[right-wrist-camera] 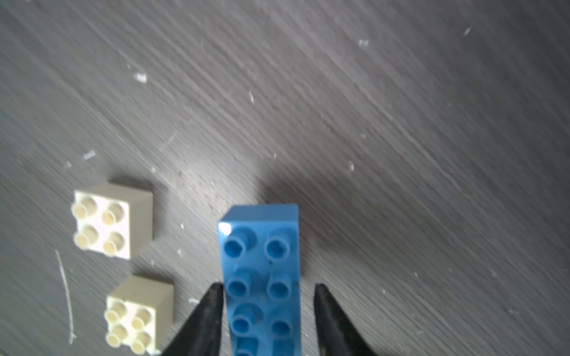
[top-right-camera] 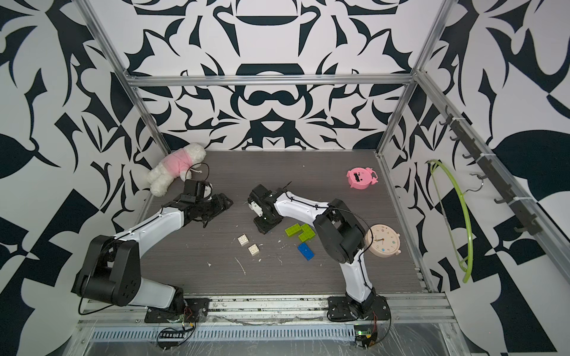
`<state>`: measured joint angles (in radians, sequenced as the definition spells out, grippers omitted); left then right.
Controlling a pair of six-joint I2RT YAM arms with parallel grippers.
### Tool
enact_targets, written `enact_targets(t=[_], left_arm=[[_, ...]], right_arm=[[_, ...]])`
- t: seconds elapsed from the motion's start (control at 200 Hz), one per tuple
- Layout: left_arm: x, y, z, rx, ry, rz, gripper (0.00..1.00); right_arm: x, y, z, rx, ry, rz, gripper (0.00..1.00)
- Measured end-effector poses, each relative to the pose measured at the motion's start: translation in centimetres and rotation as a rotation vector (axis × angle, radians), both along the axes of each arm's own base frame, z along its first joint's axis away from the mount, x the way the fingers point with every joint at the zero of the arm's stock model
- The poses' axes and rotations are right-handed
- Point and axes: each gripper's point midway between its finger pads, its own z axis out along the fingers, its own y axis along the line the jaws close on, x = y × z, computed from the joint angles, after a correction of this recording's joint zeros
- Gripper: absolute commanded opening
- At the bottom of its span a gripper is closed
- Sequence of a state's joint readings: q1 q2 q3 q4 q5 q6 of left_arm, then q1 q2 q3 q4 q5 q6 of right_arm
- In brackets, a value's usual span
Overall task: Assemble a heart with lego
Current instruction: Assemble the lego brick with the lego brick, then pick up the lego brick from the center of the board.
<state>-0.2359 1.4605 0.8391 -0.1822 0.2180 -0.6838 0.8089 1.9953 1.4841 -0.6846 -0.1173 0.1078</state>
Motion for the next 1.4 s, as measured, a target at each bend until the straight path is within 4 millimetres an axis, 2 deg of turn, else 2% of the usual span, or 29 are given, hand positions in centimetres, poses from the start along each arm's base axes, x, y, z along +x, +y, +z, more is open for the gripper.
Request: enact_targets(t=[0.075, 0.165, 0.235, 0.305, 0.4, 0.52, 0.585, 0.68, 0.875, 1.12, 1.24, 1.4], left_arm=[[0.1, -0.2, 0.0, -0.010, -0.001, -0.004, 0.71], [0.2, -0.4, 0.3, -0.023, -0.011, -0.013, 0.72], [0.3, -0.8, 0.6, -0.040, -0.023, -0.025, 0.71], [0.6, -1.2, 0.8, -0.059, -0.038, -0.041, 0.72], [0.9, -1.9, 1.0, -0.087, -0.054, -0.068, 0.71], [1.0, -3.2, 0.9, -0.122, -0.064, -0.115, 0.70], [0.9, -4.0, 0.8, -0.135, -0.067, -0.144, 0.70], [0.7, -4.9, 0.6, -0.146, -0.068, -0.177, 0.70], [0.4, -5.7, 0.7, -0.159, -0.072, -0.206, 0.70], [0.4, -5.7, 0.7, -0.160, -0.079, -0.207, 0.70], [0.0, -5.6, 0.2, -0.155, -0.069, -0.209, 0.70], [-0.2, -5.5, 0.0, -0.151, -0.065, -0.211, 0.70]], right_arm=[[-0.1, -0.1, 1.2, 0.015, -0.017, -0.004, 0.54], [-0.2, -0.7, 3.6, 0.052, -0.059, -0.016, 0.54], [-0.9, -2.1, 5.2, 0.074, -0.087, -0.036, 0.53], [-2.3, -4.2, 5.8, 0.079, -0.097, -0.059, 0.52], [-4.3, -7.6, 5.3, 0.051, -0.086, -0.107, 0.49], [-6.5, -11.5, 3.6, -0.012, -0.050, -0.179, 0.47], [-7.4, -13.0, 2.7, -0.045, -0.028, -0.212, 0.46], [-8.5, -14.2, 1.6, -0.075, 0.005, -0.248, 0.45], [-8.8, -15.3, 0.4, -0.117, 0.041, -0.312, 0.47], [-8.8, -15.9, -1.5, -0.172, 0.089, -0.341, 0.47], [-8.7, -16.1, -1.7, -0.179, 0.090, -0.353, 0.47], [-8.5, -16.2, -2.1, -0.179, 0.097, -0.364, 0.41]])
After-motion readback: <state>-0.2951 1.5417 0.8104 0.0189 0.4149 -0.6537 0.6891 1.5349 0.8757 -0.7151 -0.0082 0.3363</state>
